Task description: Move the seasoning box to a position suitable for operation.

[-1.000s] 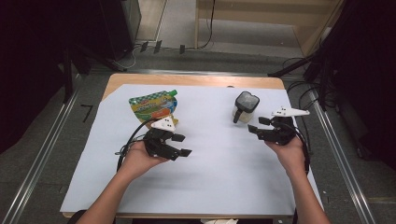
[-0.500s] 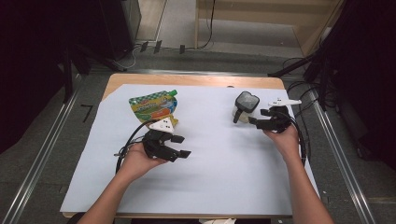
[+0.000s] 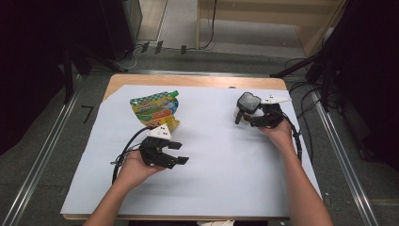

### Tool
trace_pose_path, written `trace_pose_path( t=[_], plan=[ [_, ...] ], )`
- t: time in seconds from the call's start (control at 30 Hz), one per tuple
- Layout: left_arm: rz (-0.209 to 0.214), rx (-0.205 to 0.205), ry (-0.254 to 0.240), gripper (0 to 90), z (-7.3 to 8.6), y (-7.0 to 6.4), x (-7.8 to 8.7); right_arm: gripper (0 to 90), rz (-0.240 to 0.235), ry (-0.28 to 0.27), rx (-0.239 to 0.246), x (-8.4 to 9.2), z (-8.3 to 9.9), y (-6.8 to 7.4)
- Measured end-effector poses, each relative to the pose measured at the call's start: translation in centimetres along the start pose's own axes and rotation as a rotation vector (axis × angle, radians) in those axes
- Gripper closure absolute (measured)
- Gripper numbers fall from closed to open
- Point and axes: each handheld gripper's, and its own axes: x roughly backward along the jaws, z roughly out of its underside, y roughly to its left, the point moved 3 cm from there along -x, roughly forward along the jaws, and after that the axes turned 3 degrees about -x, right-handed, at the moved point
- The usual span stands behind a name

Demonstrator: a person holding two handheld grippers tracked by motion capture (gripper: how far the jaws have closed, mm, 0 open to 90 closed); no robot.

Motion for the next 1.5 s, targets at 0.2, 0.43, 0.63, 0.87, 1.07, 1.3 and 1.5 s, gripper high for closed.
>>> trace_pose_path(
  t=[0.2,0.43,0.63,0.87,1.07,1.3,1.5],
  plan=[
    [-0.003,0.007,0.003,37.2,0.4,-0.3,0.1,10.5,-0.027,-0.026,-0.036,-1.0,-0.3,-0.2],
    [-0.008,0.017,0.0,37.2,0.8,-0.3,0.4,9.9,0.002,-0.042,-0.043,-2.0,-0.5,0.3],
    [-0.013,0.021,-0.005,37.2,0.9,-0.1,0.7,12.6,-0.04,-0.025,-0.091,-1.3,-0.4,0.4],
    [-0.012,0.018,-0.004,37.2,0.9,-0.1,0.7,13.3,-0.025,-0.035,-0.081,-1.3,-0.3,0.8],
    [-0.008,0.023,0.0,37.2,0.9,-0.1,0.6,13.2,0.025,-0.071,-0.056,-2.4,-0.6,1.3],
    [-0.004,0.024,-0.003,37.2,1.0,0.0,0.6,14.4,0.044,-0.087,-0.069,-2.7,-0.7,1.6],
    [-0.007,0.028,-0.002,37.2,1.0,0.1,0.7,14.8,0.045,-0.089,-0.073,-2.7,-0.6,1.7]
  ],
)
